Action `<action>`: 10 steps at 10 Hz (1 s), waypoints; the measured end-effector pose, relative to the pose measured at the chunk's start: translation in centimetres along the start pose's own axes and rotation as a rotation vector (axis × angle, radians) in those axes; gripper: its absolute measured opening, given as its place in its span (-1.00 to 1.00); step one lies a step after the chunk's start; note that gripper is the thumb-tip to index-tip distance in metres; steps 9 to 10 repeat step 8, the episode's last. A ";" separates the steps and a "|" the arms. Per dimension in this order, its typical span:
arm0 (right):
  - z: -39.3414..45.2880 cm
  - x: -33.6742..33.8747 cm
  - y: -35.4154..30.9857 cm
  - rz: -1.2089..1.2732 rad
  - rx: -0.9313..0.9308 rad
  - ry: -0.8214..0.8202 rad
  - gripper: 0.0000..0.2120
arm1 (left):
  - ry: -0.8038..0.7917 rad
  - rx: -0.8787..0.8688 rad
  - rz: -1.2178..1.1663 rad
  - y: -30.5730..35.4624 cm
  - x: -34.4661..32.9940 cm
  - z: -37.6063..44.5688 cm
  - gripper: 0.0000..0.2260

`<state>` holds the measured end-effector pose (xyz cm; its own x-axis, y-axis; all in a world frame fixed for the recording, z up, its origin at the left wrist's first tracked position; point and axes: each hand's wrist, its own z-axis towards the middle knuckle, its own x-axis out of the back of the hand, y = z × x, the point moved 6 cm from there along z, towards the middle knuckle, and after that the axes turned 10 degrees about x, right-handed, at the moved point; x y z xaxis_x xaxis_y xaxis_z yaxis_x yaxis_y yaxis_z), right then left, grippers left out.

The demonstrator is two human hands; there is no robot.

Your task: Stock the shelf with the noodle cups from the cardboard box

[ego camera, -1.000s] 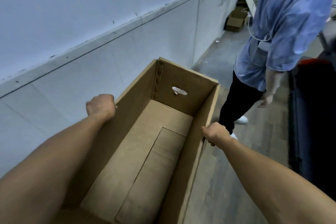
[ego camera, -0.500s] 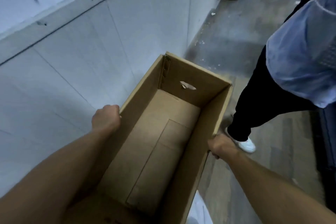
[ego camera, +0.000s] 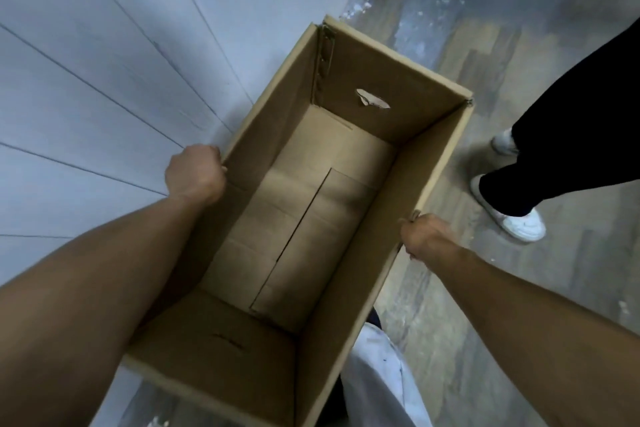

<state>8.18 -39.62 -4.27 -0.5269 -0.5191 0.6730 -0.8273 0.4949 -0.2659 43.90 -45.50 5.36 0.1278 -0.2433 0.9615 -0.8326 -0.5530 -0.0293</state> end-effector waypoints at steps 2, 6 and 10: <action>6.0 -3.4 -0.6 0.032 -0.075 0.042 -0.55 | 0.004 -0.016 0.047 1.1 -5.0 5.7 -0.88; 11.7 -5.5 -4.8 0.120 -0.086 -0.036 -0.58 | -0.098 0.046 0.092 -0.4 -10.4 12.0 -0.82; 6.7 -2.1 -6.9 0.720 -0.002 -0.071 -0.85 | -0.331 0.102 -0.267 -1.6 -7.4 10.0 -0.62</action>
